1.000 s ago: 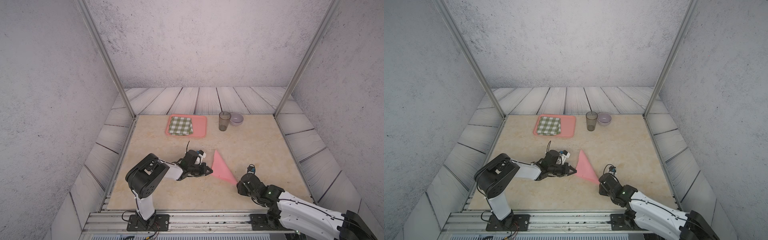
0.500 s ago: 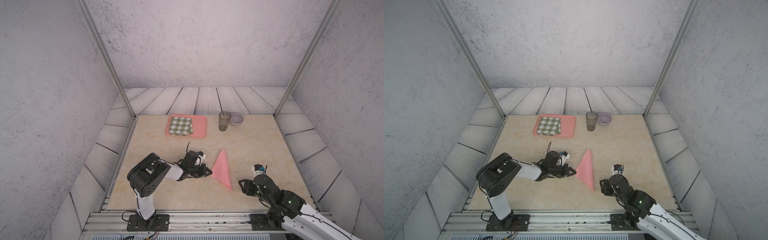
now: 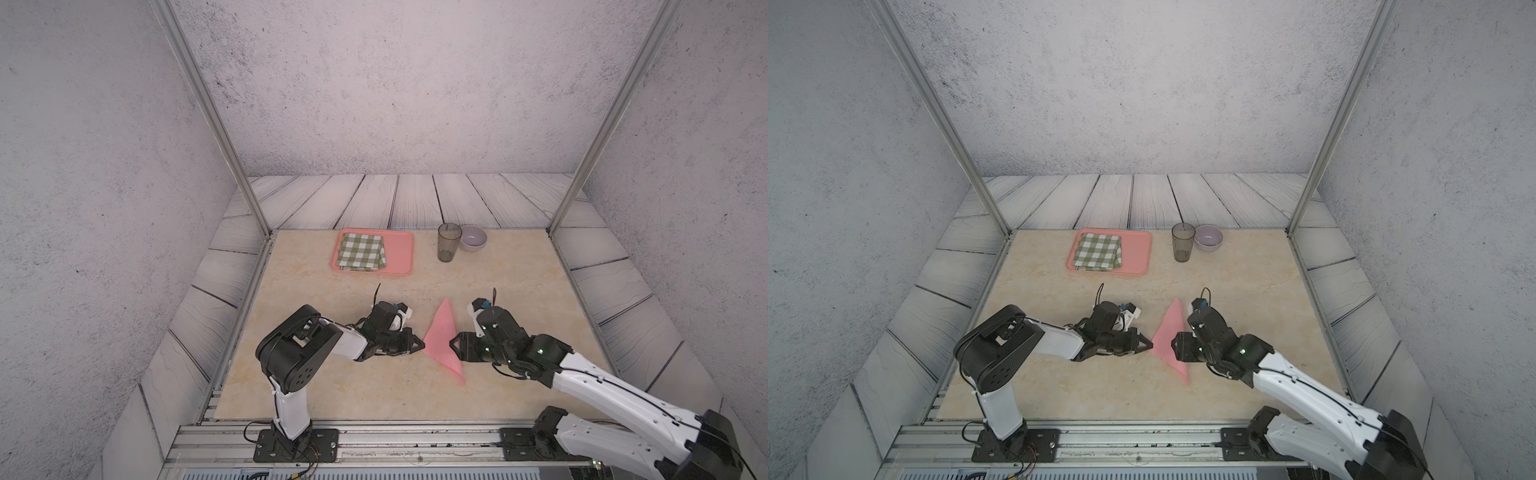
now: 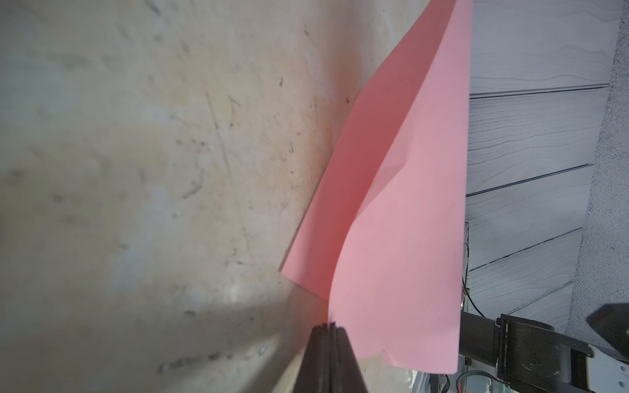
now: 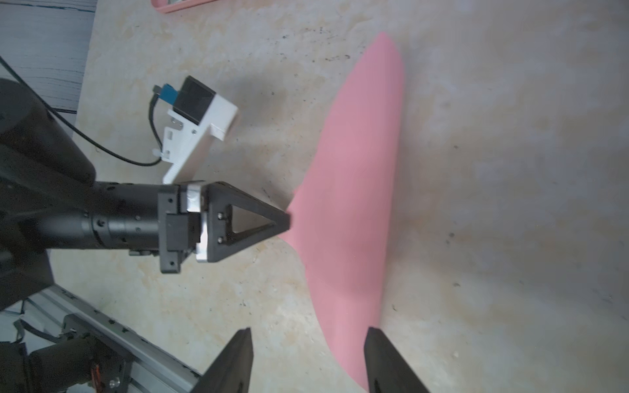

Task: Fold the square paper diagonally
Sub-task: Fold the paper at the center of the board.

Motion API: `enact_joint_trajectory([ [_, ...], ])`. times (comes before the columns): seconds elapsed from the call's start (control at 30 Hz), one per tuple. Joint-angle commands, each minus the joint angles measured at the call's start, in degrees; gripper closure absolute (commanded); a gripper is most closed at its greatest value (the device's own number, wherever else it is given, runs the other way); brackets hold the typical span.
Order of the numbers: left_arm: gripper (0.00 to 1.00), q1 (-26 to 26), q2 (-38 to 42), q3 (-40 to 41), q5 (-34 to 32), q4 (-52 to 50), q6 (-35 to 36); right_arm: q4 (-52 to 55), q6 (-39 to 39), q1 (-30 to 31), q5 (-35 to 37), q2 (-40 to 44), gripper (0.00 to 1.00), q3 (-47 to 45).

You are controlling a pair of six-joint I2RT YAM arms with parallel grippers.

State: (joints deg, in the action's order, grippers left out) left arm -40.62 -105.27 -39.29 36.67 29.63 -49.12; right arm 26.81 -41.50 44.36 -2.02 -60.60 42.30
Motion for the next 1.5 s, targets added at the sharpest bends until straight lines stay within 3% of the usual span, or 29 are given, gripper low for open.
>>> enact_joint_trajectory([
  [0.0,1.0,0.28,-0.57,-1.95,1.14,-1.12,1.27,-4.23,3.4,-0.69,-3.86,-5.3,0.44,1.63],
  [0.33,1.0,0.28,-0.71,-8.47,2.05,-7.73,3.93,-7.56,5.33,-7.08,-2.2,-7.05,0.44,-1.44],
  [0.97,1.0,0.46,-4.84,-10.36,2.09,-8.23,5.22,-15.45,6.09,-8.17,-0.37,-14.29,0.47,-3.64],
  [1.47,1.0,2.03,-5.35,-15.46,1.89,-16.63,9.83,-18.43,7.61,-8.22,2.64,-19.39,0.52,-4.22],
])
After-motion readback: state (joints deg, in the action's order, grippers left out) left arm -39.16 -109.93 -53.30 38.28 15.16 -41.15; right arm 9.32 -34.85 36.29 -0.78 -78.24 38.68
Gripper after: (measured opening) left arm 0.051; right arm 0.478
